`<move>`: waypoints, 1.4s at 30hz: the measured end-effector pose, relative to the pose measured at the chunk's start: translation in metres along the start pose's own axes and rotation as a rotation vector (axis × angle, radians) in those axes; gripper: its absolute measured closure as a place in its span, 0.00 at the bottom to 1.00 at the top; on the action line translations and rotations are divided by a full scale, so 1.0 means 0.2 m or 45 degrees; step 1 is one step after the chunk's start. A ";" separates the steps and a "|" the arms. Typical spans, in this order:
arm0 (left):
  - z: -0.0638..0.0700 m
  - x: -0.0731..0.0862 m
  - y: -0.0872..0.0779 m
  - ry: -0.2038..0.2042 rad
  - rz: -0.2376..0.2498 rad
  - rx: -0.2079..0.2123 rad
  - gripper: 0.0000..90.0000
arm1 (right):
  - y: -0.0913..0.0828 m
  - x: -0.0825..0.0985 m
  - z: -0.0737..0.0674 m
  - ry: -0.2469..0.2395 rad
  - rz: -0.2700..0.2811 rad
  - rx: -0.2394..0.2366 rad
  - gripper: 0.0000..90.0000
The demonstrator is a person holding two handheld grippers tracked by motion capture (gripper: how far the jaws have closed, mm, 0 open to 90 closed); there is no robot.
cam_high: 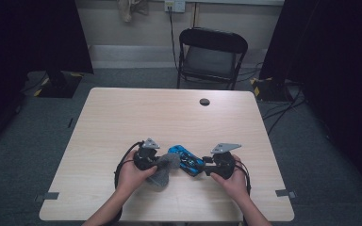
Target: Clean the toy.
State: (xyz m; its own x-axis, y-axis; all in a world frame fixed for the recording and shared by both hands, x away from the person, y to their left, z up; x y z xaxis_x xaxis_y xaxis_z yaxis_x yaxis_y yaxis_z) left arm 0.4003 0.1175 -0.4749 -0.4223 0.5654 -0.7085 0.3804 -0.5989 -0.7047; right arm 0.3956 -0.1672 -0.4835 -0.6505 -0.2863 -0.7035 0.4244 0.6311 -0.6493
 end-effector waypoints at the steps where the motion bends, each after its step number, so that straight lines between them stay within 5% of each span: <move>1: 0.00 0.00 0.00 0.000 -0.002 -0.002 0.80 | 0.00 0.00 0.00 0.000 0.000 0.000 0.62; 25: -0.11 0.05 -0.06 -0.061 0.003 -0.113 0.81 | 0.00 0.00 0.00 0.006 0.001 -0.007 0.62; 33: -0.01 0.01 -0.09 0.009 0.018 -0.045 0.81 | 0.00 0.00 0.01 0.004 0.002 -0.009 0.62; 42: 0.18 -0.04 -0.03 0.085 0.037 0.130 0.81 | 0.00 0.00 0.00 -0.002 0.002 -0.006 0.62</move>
State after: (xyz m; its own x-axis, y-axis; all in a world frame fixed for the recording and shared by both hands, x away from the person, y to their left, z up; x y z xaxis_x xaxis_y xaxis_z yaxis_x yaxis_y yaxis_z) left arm 0.3720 0.0959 -0.4632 -0.3556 0.5812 -0.7319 0.3043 -0.6685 -0.6786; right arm 0.3957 -0.1681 -0.4838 -0.6491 -0.2864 -0.7047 0.4222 0.6351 -0.6469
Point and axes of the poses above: each handheld gripper's, and its own axes: y roughly forward along the jaws, x roughly out of its underside, z roughly to its right, the point moved 1 cm from there along y, roughly forward along the jaws, and after that the axes turned 12 degrees about y, right-handed, at the moved point
